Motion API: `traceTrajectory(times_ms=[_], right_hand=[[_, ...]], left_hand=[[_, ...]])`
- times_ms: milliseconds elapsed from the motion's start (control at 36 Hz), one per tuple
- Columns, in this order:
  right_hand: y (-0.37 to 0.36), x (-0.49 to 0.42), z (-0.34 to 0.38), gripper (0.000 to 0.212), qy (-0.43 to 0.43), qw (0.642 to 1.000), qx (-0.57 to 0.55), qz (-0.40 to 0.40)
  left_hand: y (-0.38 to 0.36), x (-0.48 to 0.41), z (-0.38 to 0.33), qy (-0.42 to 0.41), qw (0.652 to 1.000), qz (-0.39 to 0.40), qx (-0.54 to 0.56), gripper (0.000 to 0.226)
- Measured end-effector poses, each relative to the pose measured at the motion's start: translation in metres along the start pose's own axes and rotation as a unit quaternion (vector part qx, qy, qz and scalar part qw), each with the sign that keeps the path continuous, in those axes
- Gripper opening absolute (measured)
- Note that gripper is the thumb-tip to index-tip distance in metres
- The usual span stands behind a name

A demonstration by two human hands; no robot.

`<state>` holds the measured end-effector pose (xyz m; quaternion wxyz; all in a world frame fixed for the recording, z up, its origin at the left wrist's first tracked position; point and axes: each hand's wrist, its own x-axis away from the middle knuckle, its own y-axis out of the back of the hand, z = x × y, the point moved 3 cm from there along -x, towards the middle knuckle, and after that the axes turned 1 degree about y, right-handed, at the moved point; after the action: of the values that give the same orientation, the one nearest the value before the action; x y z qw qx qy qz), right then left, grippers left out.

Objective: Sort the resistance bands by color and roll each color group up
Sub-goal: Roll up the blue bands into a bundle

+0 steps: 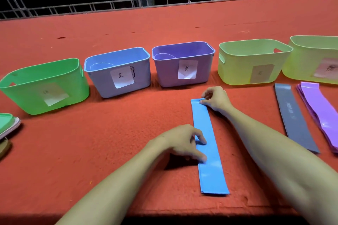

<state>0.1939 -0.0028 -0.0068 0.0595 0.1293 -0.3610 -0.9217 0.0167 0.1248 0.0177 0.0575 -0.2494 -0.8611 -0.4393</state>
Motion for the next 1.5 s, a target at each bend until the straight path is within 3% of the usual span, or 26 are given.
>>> traceTrajectory(times_ms=[83,139,250,361,528,944,1083,1500], right_hand=[[-0.001,-0.001,-0.002,0.020,0.003,1.000,-0.002,-0.001],[-0.001,-0.001,-0.004,0.020,0.000,1.000,-0.006,-0.004],[-0.003,-0.004,-0.010,0.023,-0.007,1.000,-0.014,-0.008],[-0.006,-0.005,-0.015,0.027,-0.012,0.999,-0.028,-0.012],[-0.007,-0.009,-0.019,0.028,-0.001,0.999,-0.052,-0.011],[-0.008,-0.012,-0.026,0.020,0.024,0.998,-0.044,-0.022],[-0.006,-0.008,-0.021,0.014,0.021,0.997,-0.075,-0.005],[0.002,0.005,-0.006,0.011,0.061,0.998,-0.009,0.017]], left_hand=[[0.017,-0.017,0.014,0.012,0.994,-0.092,0.052,0.019],[0.028,-0.031,0.023,0.023,0.984,-0.171,0.031,0.013],[0.046,-0.058,0.035,0.025,0.961,-0.277,-0.006,0.016],[0.058,-0.087,0.043,0.029,0.946,-0.322,0.000,0.021],[0.063,-0.123,0.045,0.022,0.943,-0.333,-0.012,0.031],[0.060,-0.133,0.058,-0.030,0.912,-0.410,-0.010,0.007],[0.061,-0.134,0.057,-0.049,0.909,-0.415,-0.012,0.006],[0.058,-0.133,0.065,-0.053,0.921,-0.381,0.064,0.007]])
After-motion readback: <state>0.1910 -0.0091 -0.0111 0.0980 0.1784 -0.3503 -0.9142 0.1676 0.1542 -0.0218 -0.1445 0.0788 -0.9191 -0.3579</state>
